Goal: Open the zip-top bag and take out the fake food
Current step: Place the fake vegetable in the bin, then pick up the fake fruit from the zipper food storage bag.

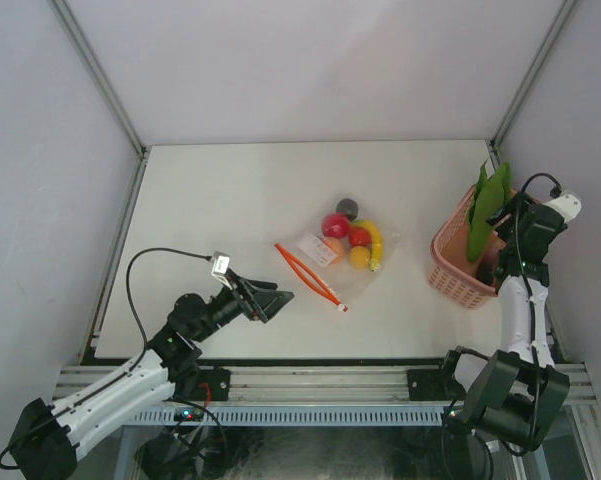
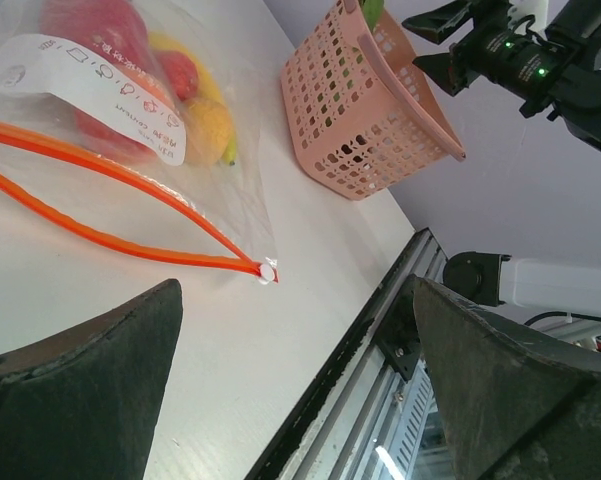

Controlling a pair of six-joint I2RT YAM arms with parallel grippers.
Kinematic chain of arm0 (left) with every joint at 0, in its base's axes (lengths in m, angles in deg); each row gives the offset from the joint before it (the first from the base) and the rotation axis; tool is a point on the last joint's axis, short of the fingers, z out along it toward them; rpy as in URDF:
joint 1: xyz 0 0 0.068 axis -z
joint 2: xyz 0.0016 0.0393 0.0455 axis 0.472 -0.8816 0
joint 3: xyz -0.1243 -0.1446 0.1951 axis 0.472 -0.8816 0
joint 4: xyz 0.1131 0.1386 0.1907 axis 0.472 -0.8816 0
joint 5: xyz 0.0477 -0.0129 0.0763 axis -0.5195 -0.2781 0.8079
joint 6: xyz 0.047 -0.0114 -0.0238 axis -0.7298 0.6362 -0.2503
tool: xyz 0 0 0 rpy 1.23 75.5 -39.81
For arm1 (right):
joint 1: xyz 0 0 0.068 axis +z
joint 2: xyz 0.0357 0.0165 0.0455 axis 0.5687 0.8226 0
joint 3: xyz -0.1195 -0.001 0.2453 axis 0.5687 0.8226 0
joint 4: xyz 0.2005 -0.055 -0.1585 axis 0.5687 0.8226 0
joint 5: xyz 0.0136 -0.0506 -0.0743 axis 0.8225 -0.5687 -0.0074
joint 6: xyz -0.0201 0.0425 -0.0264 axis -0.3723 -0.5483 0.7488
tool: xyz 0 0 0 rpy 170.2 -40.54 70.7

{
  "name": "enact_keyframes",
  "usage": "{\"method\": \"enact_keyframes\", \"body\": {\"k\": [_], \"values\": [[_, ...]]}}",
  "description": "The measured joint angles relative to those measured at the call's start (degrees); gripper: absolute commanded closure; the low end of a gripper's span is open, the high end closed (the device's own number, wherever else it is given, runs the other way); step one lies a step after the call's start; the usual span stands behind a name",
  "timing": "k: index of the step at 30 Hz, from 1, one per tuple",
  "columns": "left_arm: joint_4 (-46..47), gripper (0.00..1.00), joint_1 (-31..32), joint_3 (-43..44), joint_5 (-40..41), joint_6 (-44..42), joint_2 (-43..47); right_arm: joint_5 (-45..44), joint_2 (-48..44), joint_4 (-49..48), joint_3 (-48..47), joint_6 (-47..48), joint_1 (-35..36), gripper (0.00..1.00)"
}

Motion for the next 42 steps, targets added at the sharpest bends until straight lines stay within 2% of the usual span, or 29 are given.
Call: {"method": "enact_keyframes", "body": {"k": [8,18,30,37,42], "values": [[1.03,0.01,0.00,0.00,0.22,1.55,-3.48,8.96,-4.28,0.39,0.00,3.28,0.76,0.28],[4.22,0.04,0.00,-0.33,0.59,3.13,-10.54,26.12,-7.63,1.92,0.00,11.08,0.96,0.28],[4.96,0.08,0.00,-0.59,1.01,3.98,-10.60,47.52,-8.87,3.34,0.00,19.80,1.18,0.27],[4.42,0.13,0.00,-0.79,1.55,3.98,-8.24,60.26,-10.03,4.96,0.00,26.60,4.61,0.26],[3.19,0.15,0.00,-0.79,1.68,3.89,-7.72,67.43,-10.08,9.25,-0.26,35.71,10.12,0.24]]}}
